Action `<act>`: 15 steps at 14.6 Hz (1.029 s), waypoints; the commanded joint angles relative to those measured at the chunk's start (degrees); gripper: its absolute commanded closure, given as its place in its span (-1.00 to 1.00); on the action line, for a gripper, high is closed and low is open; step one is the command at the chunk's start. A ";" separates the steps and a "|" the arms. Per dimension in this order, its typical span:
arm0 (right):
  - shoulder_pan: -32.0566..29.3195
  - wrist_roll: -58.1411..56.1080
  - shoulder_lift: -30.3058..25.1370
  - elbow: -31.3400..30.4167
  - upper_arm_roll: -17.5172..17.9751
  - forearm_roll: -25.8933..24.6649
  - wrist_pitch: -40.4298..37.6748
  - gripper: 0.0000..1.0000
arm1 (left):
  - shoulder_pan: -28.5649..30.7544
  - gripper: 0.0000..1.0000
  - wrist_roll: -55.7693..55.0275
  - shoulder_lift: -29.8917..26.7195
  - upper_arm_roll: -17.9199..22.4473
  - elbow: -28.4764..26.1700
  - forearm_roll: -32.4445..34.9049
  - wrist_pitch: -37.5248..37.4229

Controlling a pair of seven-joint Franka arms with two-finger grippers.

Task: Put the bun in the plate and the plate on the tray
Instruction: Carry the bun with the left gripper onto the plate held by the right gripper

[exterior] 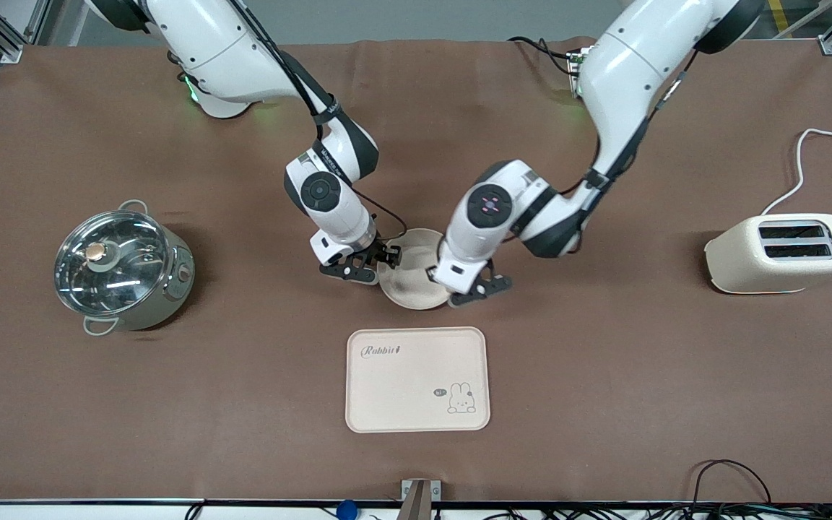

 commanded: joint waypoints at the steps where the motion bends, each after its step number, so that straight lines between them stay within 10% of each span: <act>1: 0.19 1.21 0.46 0.37 -0.08 -0.69 0.73 -0.29 | -1.11 0.35 -2.02 2.21 0.34 1.22 1.03 0.28; 3: 0.19 1.21 0.55 0.37 -0.08 -0.77 0.82 -0.25 | -1.28 0.02 -2.11 2.83 0.34 1.22 1.03 0.28; 5: 0.19 1.21 0.81 0.37 -0.08 -0.77 1.87 -0.02 | -1.37 -0.99 -2.72 2.31 0.34 1.22 1.11 0.28; 6: 0.19 1.21 0.81 0.37 0.01 -0.77 2.31 0.99 | -0.85 -1.00 -3.16 1.87 0.25 1.39 1.20 0.28; 15: -2.62 5.42 -3.67 6.06 0.10 1.07 0.92 1.00 | 13.28 -1.00 14.83 -9.98 0.08 11.33 2.96 -16.57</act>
